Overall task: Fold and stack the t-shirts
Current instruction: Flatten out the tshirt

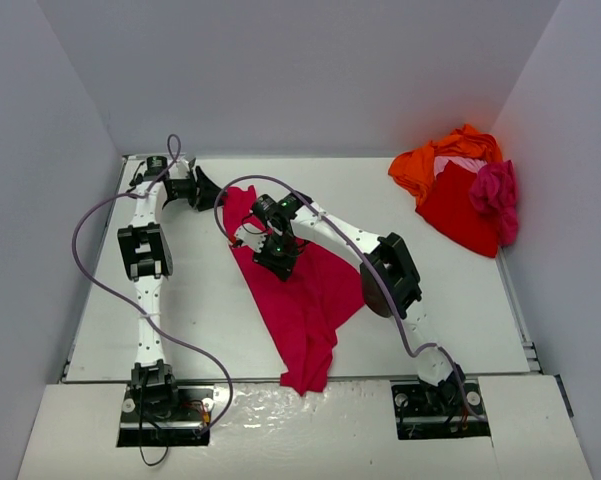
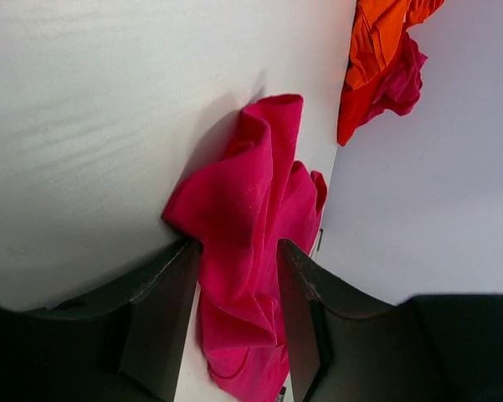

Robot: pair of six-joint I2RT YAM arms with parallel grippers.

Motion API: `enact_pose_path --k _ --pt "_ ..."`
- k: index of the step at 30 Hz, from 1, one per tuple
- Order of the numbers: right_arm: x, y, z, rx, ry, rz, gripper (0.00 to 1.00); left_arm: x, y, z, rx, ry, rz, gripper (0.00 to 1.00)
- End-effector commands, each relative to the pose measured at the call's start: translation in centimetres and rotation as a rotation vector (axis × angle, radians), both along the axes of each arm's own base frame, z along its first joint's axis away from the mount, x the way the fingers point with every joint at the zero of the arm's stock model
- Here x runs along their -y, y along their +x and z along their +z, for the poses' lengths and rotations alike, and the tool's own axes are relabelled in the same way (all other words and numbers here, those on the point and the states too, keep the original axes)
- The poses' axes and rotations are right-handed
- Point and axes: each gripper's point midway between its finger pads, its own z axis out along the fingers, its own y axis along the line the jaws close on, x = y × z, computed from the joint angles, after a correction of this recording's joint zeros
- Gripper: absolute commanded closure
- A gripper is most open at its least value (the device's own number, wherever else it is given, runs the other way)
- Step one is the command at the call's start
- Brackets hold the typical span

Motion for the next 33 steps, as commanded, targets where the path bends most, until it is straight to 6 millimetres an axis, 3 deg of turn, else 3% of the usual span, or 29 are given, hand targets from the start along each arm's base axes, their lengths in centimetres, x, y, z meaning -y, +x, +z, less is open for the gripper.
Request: enact_pose_path --k 1,6,11,15,18,23,29,33 --pt "0.7 -0.5 2.3 0.004 0.017 0.013 0.79 -2.3 -4.1 -8.7 -0.213 0.23 0.001 0.6" --pt "0.8 -0.4 2.4 0.005 0.021 0.014 0.79 -3.0 -5.7 -5.9 -0.196 0.275 -0.05 0.6" --pt "0.6 -0.1 2.6 0.012 0.025 0.003 0.79 -4.0 -5.5 -5.0 -0.19 0.279 -0.028 0.6" --pt "1.0 -0.2 2.4 0.008 0.017 0.007 0.79 -5.2 -5.8 -5.8 -0.221 0.283 -0.007 0.6" --pt "0.7 -0.1 2.4 0.005 0.025 0.002 0.79 -4.9 -5.7 -6.4 -0.229 0.283 -0.005 0.6" --pt "0.3 -0.1 2.4 0.001 0.027 0.002 0.79 -3.1 -2.7 -6.7 -0.197 0.255 0.06 0.6" --pt "0.3 -0.3 2.3 0.003 0.02 0.007 0.79 0.2 -1.5 -6.8 -0.167 0.24 0.042 0.6" --pt "0.2 -0.2 2.1 -0.002 0.018 0.004 0.79 1.3 -0.9 -7.1 -0.161 0.243 0.049 0.61"
